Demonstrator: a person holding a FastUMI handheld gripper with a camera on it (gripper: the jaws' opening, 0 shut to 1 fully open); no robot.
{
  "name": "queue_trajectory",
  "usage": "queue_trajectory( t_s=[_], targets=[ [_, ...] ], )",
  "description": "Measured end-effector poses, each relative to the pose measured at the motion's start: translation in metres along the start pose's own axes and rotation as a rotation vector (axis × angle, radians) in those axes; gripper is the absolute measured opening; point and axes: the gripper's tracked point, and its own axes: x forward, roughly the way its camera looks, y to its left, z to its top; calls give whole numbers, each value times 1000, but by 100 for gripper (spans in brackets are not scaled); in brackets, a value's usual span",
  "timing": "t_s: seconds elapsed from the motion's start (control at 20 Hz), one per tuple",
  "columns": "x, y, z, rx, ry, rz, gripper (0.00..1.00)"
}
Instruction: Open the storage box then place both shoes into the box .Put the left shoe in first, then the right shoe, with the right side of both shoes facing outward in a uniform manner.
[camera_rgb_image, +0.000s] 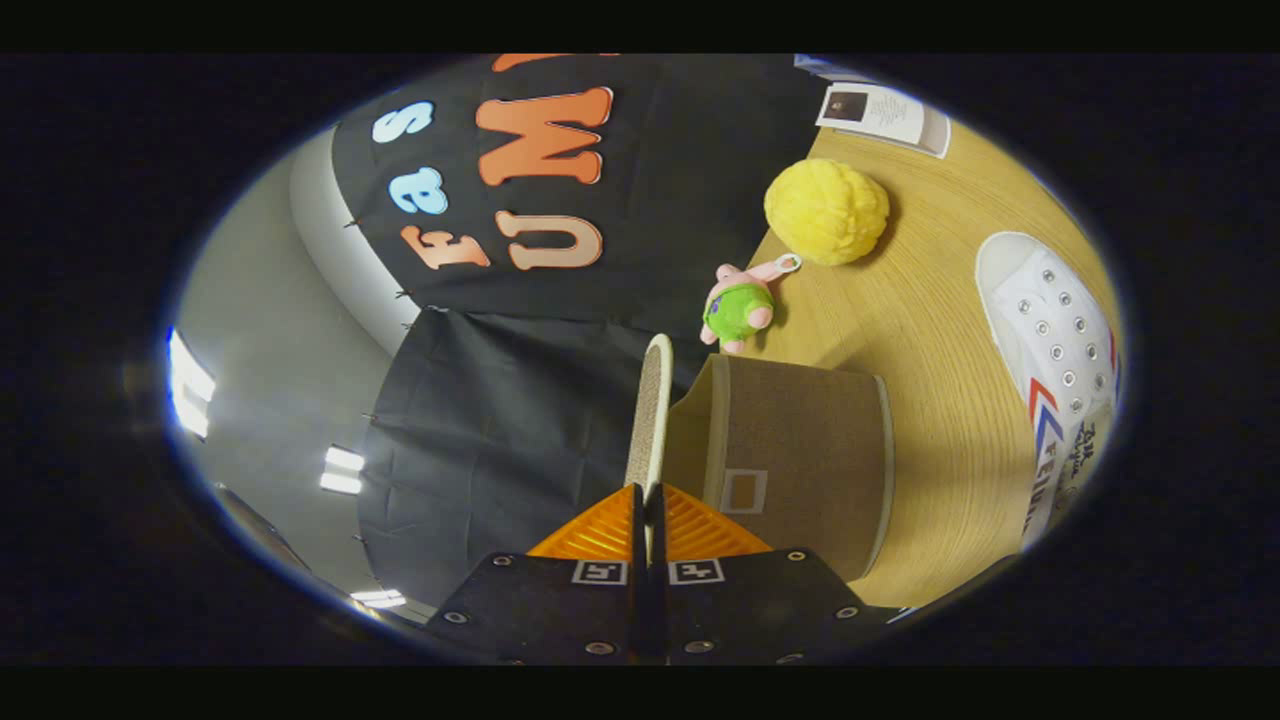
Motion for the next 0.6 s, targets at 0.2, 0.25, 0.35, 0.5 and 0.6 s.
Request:
queue_trajectory(
  t_s=[0.2, 0.25, 0.35, 0.5, 0.6],
  targets=[
    [11, 18, 5, -39, -5, -15, 1],
    [14, 27, 4, -57, -4, -5, 1],
    [20, 41, 2, -67, -1, 23, 1],
    [31, 53, -2, -75, 7, 27, 1],
    [38, 68, -2, -86, 8, 38, 0]
  ],
)
